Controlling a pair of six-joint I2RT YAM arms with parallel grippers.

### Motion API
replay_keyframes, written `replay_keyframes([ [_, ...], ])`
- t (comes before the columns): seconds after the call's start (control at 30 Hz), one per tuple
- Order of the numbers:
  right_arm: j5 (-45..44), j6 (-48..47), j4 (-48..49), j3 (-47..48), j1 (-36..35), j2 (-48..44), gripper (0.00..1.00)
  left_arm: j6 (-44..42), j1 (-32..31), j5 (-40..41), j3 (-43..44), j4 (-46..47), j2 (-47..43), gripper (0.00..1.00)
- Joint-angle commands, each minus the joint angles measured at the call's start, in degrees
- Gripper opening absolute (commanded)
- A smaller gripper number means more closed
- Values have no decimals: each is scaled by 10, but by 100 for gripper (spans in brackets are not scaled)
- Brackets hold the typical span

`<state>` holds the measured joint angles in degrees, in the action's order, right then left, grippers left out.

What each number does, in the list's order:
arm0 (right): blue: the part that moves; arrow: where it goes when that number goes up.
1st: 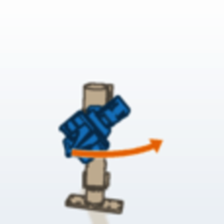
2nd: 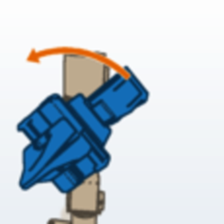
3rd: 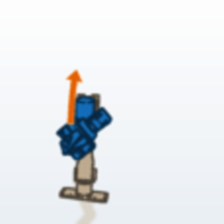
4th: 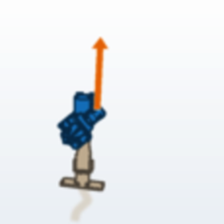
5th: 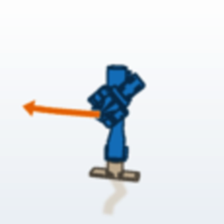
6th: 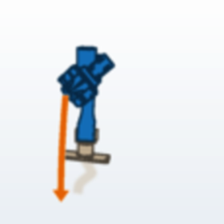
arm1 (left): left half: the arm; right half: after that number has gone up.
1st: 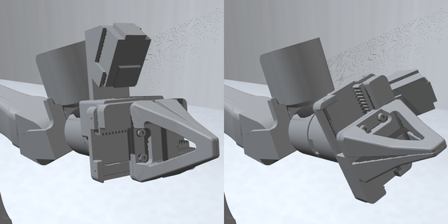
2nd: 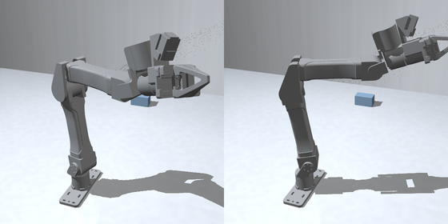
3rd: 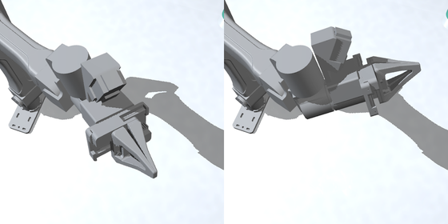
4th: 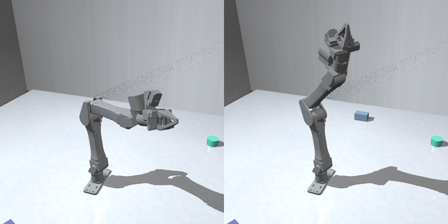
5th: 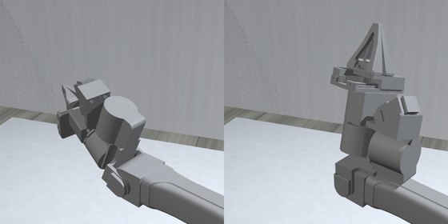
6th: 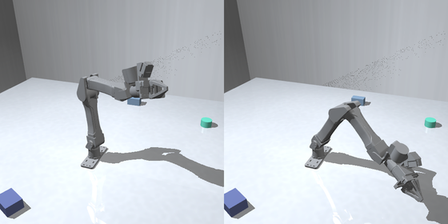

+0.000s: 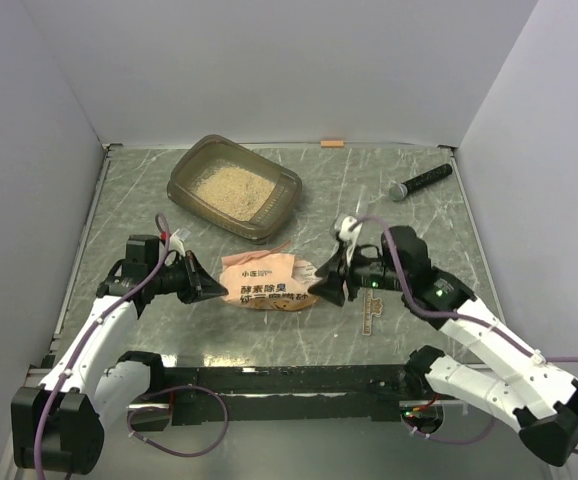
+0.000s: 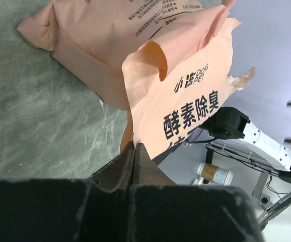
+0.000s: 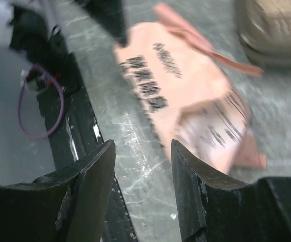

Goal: Fill the litter box with clean litter

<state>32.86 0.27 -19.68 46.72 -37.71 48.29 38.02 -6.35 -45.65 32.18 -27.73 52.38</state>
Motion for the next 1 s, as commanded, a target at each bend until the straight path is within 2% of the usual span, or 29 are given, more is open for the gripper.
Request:
replay_keyframes([
  [0.0, -35, -117, 33, -17, -68, -25, 57, -8, 4, 30, 23, -3, -3, 1],
  [0.07, -46, -139, 30, -17, -92, -20, 57, -8, 4, 35, 21, -3, -4, 1],
  [0.23, -139, -204, 3, 4, -169, 26, 59, -2, 4, 29, 17, 7, -6, 1],
  [0.4, -223, -259, 10, 8, -207, 60, 60, -5, 4, 28, 16, 6, -3, 1],
  [0.97, -230, -292, 78, -24, -213, 112, 60, -15, 4, 21, 32, 3, 17, 1],
])
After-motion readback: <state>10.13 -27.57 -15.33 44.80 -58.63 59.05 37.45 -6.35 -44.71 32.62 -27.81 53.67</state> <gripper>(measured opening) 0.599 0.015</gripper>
